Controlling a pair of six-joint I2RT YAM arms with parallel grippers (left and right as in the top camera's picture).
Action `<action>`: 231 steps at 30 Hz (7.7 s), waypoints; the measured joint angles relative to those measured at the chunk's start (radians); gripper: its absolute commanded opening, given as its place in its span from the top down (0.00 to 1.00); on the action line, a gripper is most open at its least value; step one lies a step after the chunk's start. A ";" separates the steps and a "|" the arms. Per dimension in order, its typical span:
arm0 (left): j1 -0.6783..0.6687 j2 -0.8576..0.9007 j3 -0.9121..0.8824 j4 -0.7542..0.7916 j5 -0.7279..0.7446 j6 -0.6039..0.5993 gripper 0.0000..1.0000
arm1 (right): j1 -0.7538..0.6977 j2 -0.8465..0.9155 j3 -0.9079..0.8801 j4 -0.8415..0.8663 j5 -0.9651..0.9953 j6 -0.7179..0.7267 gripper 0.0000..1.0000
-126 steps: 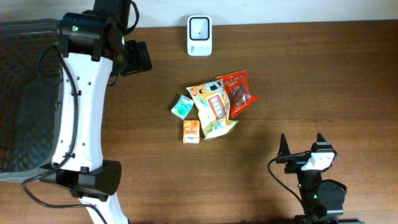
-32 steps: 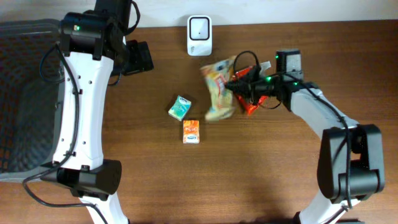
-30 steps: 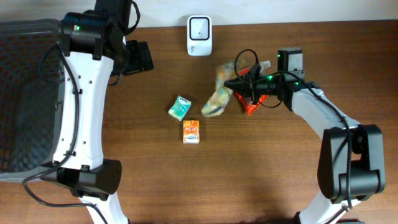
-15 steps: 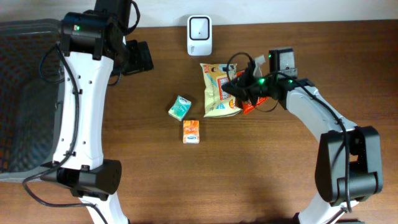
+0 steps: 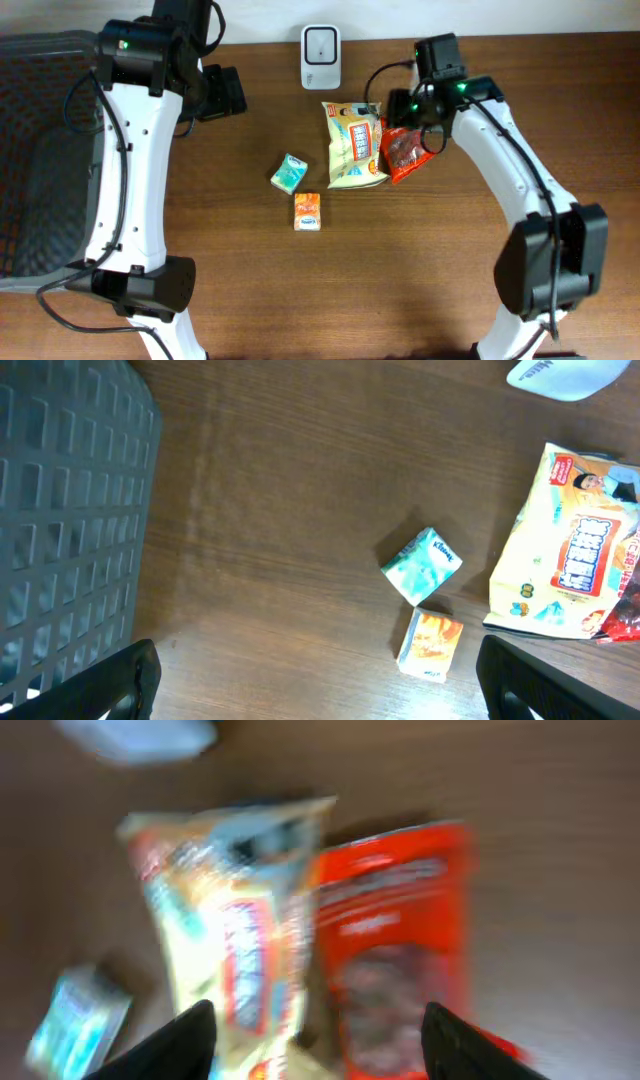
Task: Scan the item barcode
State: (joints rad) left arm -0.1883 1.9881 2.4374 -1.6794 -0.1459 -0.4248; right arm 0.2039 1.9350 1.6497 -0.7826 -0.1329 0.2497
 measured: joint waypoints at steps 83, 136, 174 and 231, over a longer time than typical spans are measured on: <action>0.000 0.000 0.000 0.000 0.000 0.000 0.01 | -0.014 0.458 0.179 0.017 -0.957 0.145 0.96; 0.000 0.000 0.000 0.000 0.000 0.000 0.01 | 0.175 0.433 0.232 -0.433 0.847 0.420 0.83; 0.000 0.000 -0.001 0.001 0.000 -0.003 0.01 | -0.201 0.428 0.554 -0.630 0.067 0.114 0.90; 0.000 0.000 -0.001 0.000 0.000 -0.003 0.01 | -0.097 0.400 0.417 -0.373 -0.629 -0.033 0.96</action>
State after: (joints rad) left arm -0.1883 1.9881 2.4367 -1.6791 -0.1459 -0.4274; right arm 0.1074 2.3348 2.0670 -1.1553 -0.7616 0.2165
